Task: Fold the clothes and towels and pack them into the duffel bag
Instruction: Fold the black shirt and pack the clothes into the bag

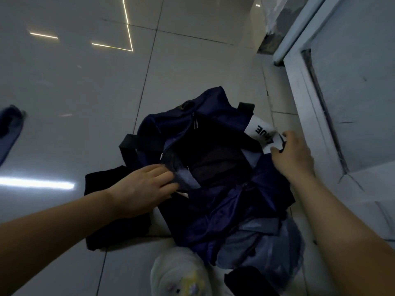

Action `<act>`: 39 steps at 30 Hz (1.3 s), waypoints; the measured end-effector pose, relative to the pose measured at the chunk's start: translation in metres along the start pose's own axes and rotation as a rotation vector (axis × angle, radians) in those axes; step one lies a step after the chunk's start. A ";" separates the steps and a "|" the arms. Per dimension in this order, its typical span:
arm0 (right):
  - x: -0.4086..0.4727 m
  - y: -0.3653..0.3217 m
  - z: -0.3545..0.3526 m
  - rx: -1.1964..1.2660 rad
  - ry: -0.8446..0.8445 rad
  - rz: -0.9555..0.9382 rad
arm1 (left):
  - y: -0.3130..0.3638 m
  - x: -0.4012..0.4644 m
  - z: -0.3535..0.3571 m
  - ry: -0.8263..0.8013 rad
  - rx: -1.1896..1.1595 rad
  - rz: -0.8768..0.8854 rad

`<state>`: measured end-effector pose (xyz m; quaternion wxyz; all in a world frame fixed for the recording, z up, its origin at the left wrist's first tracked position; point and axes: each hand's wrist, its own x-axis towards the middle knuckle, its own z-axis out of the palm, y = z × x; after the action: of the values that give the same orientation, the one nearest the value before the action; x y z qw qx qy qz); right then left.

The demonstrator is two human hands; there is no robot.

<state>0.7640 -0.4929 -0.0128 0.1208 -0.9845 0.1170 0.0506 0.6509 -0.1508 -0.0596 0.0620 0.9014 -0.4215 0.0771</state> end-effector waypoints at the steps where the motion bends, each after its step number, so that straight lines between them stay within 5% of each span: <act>1: -0.007 -0.006 -0.004 -0.032 0.104 -0.083 | 0.000 -0.002 -0.006 0.010 0.010 -0.008; 4: -0.035 -0.033 -0.008 -0.008 0.354 -0.379 | -0.005 -0.019 -0.024 0.009 0.014 -0.055; 8: -0.081 -0.088 0.000 0.195 0.331 -0.616 | -0.011 -0.061 -0.048 -0.027 -0.114 -0.357; 12: -0.143 -0.149 0.024 0.333 0.073 -0.798 | -0.003 -0.108 -0.047 0.081 -0.531 -1.198; 15: -0.181 -0.179 0.050 0.142 -0.401 -0.732 | 0.017 -0.123 -0.027 0.232 -0.957 -1.738; 18: -0.193 -0.188 0.076 -0.072 -0.703 -0.644 | 0.042 -0.119 -0.003 0.370 -1.147 -1.709; 22: -0.205 -0.182 0.107 -0.008 -0.820 -0.468 | 0.053 -0.119 0.013 0.177 -0.881 -1.525; 31: -0.215 -0.198 0.135 0.047 -0.679 -0.388 | 0.047 -0.134 0.017 0.002 -0.920 -1.506; 39: -0.222 -0.214 0.118 0.628 -0.845 -0.249 | 0.060 -0.164 -0.001 0.394 -1.272 -1.513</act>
<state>0.5931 -0.2135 -0.0506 0.4508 -0.8013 -0.0498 0.3901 0.5013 -0.0661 -0.0874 0.6327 0.7029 0.3165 -0.0742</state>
